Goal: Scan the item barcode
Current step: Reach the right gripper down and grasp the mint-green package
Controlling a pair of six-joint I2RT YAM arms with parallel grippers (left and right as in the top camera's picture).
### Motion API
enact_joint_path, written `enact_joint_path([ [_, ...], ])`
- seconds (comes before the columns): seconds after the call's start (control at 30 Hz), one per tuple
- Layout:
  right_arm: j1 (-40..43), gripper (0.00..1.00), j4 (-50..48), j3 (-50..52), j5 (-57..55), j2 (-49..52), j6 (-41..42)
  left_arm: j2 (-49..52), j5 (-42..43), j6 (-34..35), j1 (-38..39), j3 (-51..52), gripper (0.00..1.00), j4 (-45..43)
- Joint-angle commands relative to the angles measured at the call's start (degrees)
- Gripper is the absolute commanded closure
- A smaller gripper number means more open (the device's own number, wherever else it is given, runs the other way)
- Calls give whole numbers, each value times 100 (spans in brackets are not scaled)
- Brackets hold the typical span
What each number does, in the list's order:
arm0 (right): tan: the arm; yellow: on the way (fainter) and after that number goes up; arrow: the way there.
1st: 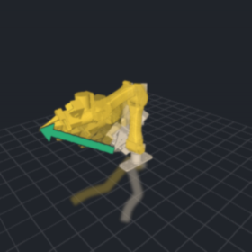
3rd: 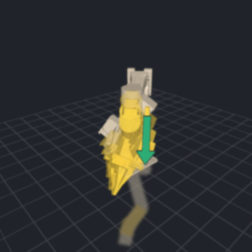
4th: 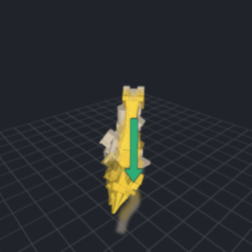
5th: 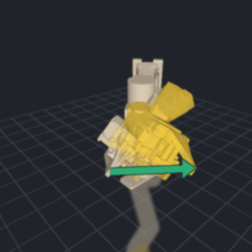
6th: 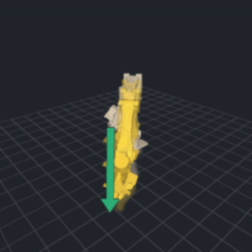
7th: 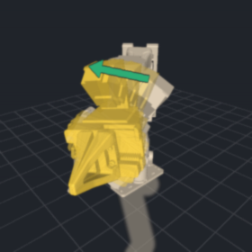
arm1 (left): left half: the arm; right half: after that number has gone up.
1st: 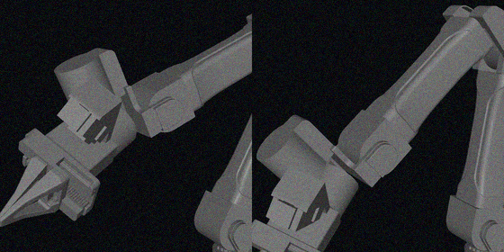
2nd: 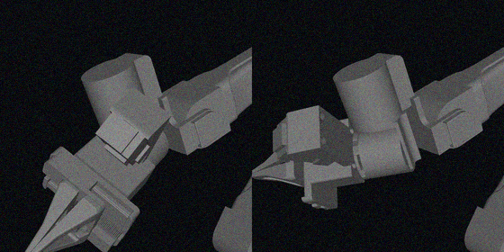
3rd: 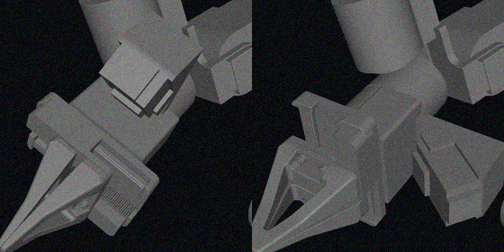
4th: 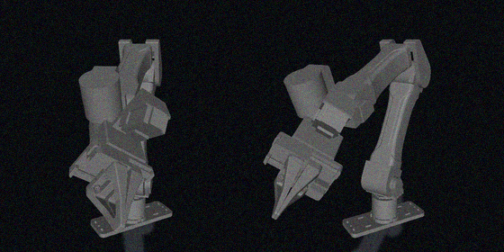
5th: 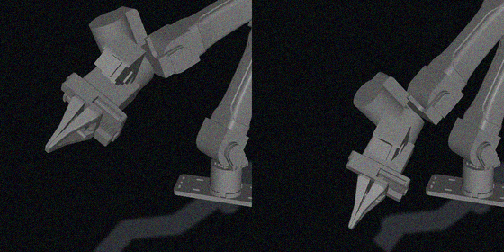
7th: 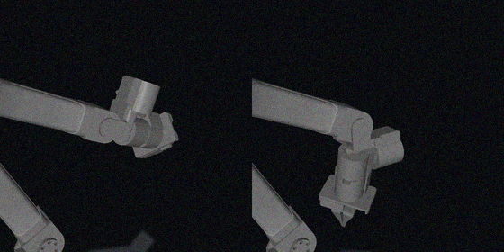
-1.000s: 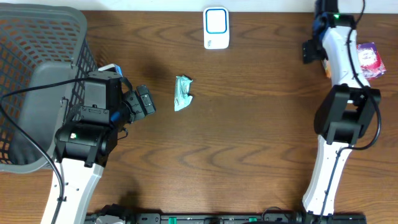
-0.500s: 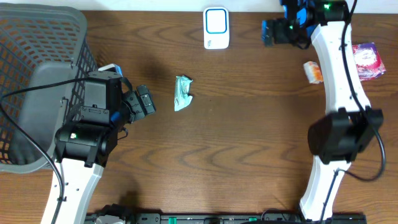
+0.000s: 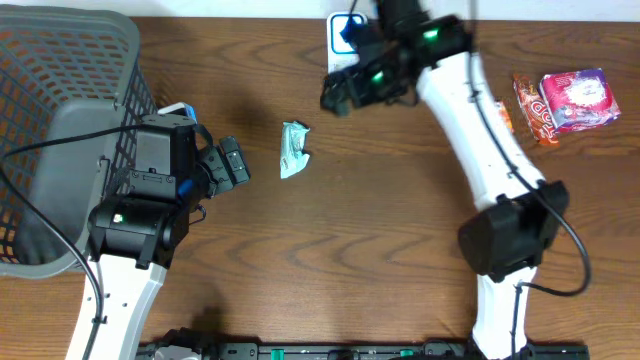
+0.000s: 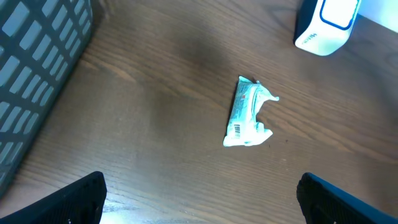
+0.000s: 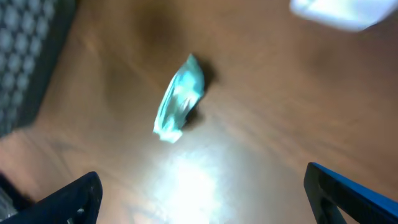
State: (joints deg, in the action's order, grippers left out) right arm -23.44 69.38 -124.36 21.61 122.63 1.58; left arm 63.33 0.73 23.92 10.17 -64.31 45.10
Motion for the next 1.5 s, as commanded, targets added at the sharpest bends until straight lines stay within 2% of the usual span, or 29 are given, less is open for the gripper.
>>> enact_joint_path([
  [0.0,-330,1,-114,398,-74,127,72,7,-31,-74,-24,-37,2,11],
  [0.07,-470,1,-310,664,-260,127,284,7,-31,-74,-24,-37,2,11],
  [0.17,-566,1,-667,1054,-708,127,1252,7,-31,-74,-24,-37,2,11],
  [0.33,-570,1,-1488,1668,-286,127,2057,7,-31,-74,-24,-37,2,11],
  [0.5,-658,1,-2538,2277,737,127,2164,7,-31,-74,-24,-37,2,11],
  [0.63,-802,1,-3224,2710,568,127,2509,7,-31,-76,-24,-37,2,11],
  [0.7,-850,1,-3515,2940,136,127,2756,7,-31,-74,-24,-37,2,11],
  [0.87,-855,1,-4157,3351,-66,153,2874,7,-31,-74,-24,-37,2,11],
  [0.93,-855,6,-4409,3486,-44,205,3056,7,-31,-74,-24,-37,2,11],
  [1.03,-855,23,-4634,3567,114,348,3270,7,-31,-74,-24,-37,2,11],
  [1.2,-903,30,-4769,3567,345,588,3263,7,-31,-74,-24,-37,2,11],
  [1.27,-927,36,-4804,3567,310,667,3215,7,-31,-74,-24,-37,2,11],
  [1.3,-925,48,-4817,3565,282,675,3084,7,-31,-74,-24,-37,2,11],
  [1.37,-894,65,-4780,3552,273,656,2903,7,-31,-74,-24,-37,2,11],
  [1.47,-822,78,-4441,3370,192,566,2612,7,-31,-76,-24,-37,2,11],
])
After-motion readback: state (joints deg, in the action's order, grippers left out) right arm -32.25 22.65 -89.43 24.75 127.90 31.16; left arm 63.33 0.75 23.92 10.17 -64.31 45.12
